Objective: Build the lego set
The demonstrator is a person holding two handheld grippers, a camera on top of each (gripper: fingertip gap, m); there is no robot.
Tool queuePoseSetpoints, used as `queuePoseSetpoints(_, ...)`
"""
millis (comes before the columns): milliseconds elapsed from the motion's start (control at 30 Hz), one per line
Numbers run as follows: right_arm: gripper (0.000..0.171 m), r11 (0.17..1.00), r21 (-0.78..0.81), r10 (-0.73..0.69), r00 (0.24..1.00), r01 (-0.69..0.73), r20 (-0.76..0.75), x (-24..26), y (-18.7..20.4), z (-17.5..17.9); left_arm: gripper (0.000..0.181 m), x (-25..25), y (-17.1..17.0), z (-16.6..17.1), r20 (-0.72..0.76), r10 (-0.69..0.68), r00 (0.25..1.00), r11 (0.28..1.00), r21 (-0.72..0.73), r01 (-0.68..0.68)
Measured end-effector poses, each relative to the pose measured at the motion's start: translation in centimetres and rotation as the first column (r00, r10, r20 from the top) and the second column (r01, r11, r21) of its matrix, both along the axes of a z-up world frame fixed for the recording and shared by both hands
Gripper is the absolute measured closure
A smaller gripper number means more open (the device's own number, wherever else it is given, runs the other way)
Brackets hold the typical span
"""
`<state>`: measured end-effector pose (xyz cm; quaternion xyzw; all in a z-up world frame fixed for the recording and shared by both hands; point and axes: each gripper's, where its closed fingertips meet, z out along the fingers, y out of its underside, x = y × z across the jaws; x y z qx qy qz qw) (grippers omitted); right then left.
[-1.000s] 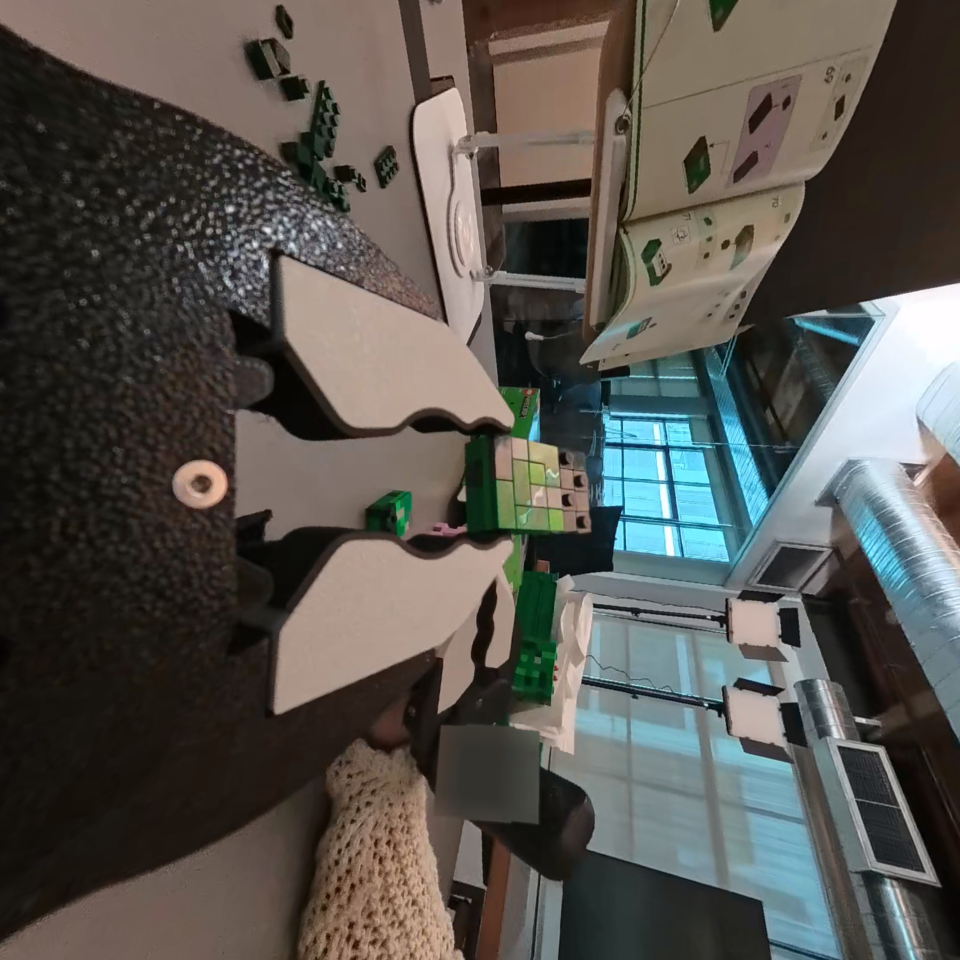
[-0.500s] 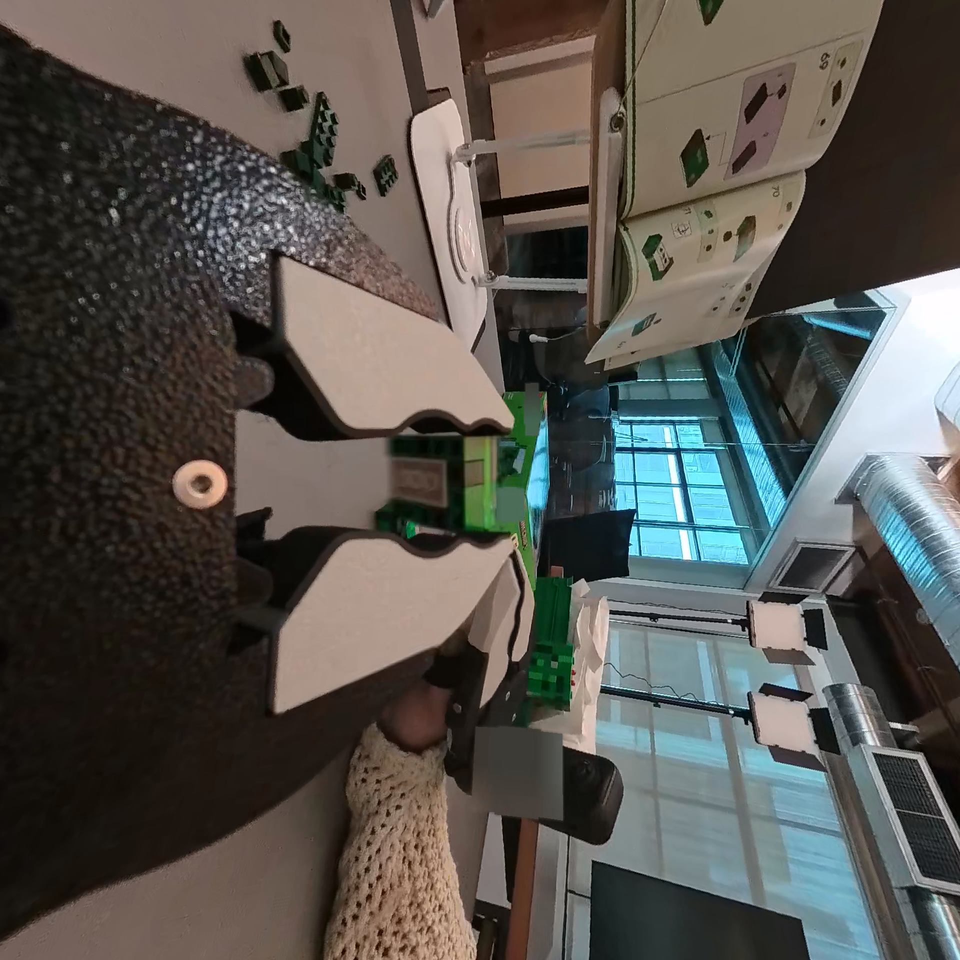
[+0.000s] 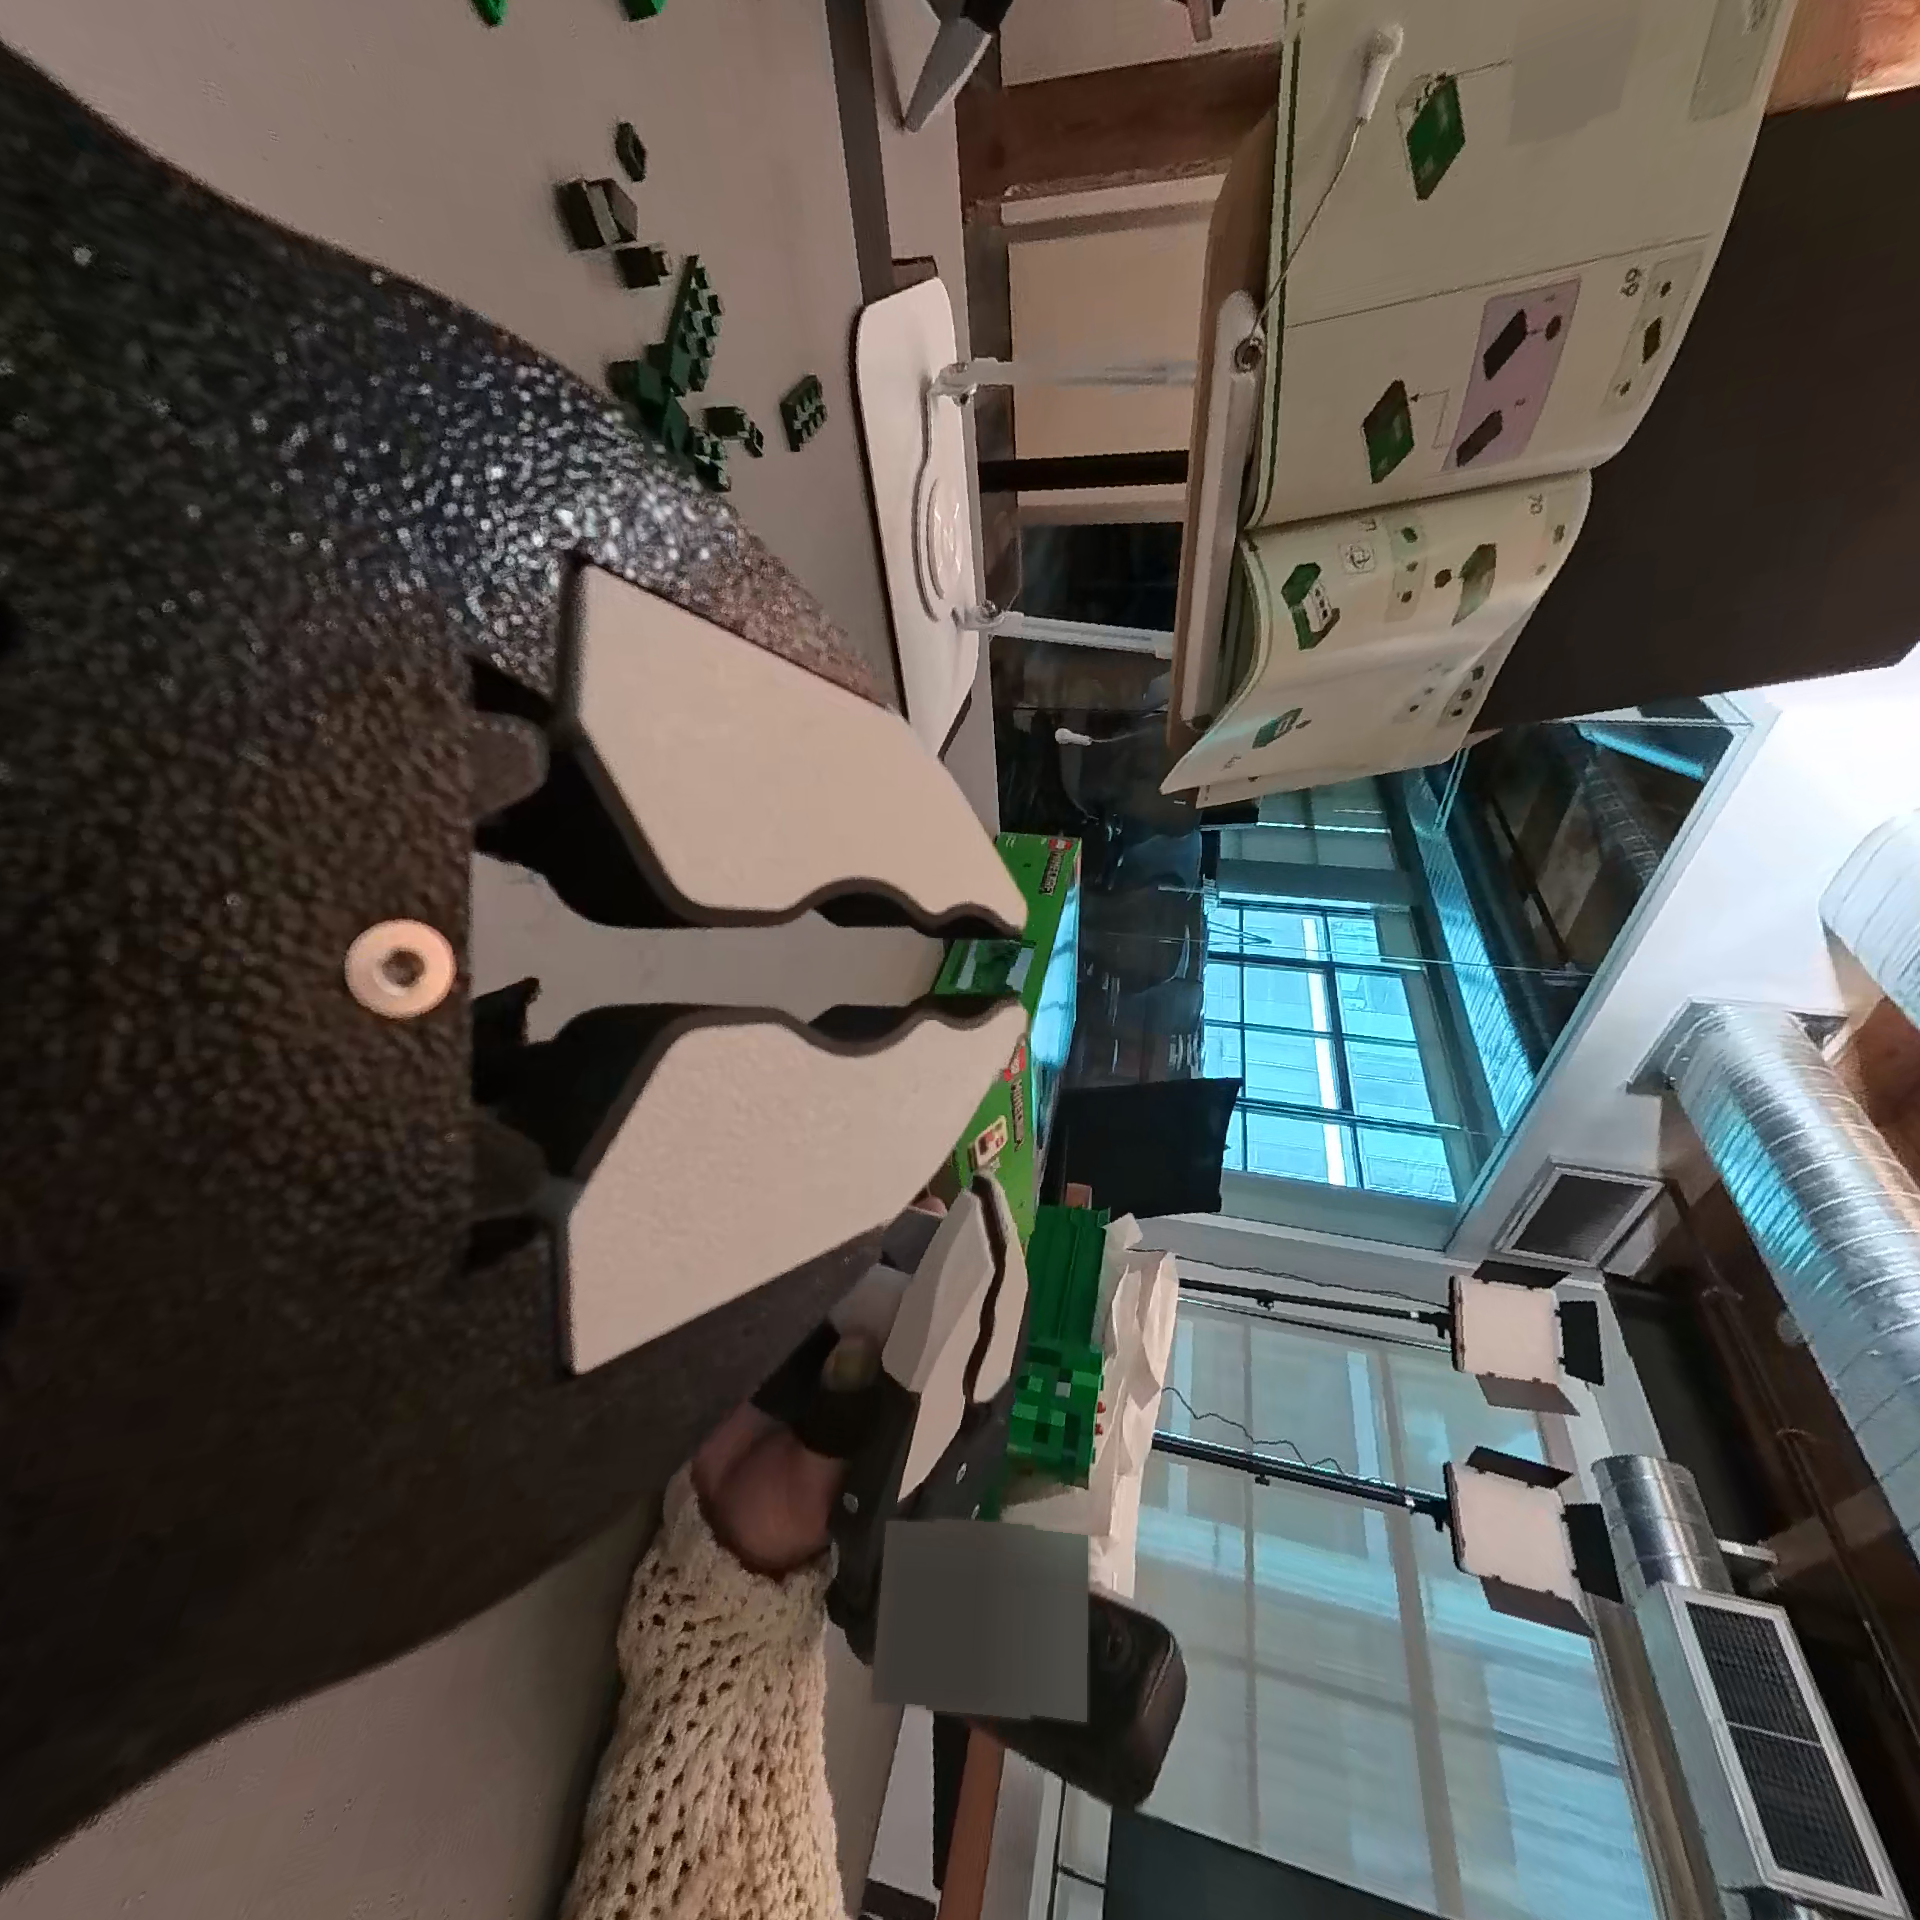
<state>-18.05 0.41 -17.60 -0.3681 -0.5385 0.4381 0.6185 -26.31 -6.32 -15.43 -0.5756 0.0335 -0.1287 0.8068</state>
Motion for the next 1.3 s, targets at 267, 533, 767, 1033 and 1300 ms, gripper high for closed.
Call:
queuePoseSetpoints(267, 0.166, 0.998, 0.067, 0.008, 1.000, -0.009, 0.021, -0.1, -0.8, -0.3, 0.172, 0.2, 0.4, -0.3, -0.037, 0.022, 0.999, 0.999, -0.026, -0.023)
queuePoseSetpoints(533, 0.166, 0.998, 0.064, -0.028, 0.999, 0.027, 0.025, -0.2, -0.3, -0.4, 0.174, -0.7, 0.3, -0.1, 0.028, 0.034, 0.999, 0.999, -0.013, -0.034)
queuePoseSetpoints(767, 0.166, 0.992, 0.115, -0.062, 0.997, 0.057, 0.042, -0.2, -0.2, -0.7, 0.175, -0.3, 0.7, -0.3, 0.015, 0.014, 1.000, 0.999, -0.031, -0.014)
queuePoseSetpoints(1033, 0.166, 0.991, 0.119, -0.072, 0.996, 0.066, 0.049, -0.3, -0.1, -0.8, 0.175, 0.2, 0.9, -0.4, -0.016, 0.004, 1.000, 0.999, -0.044, -0.005)
queuePoseSetpoints(1300, 0.167, 0.991, 0.121, -0.063, 0.997, 0.056, 0.050, -0.3, -0.3, -0.9, 0.175, 0.7, 1.0, -0.6, -0.060, 0.007, 0.998, 0.999, -0.051, -0.010)
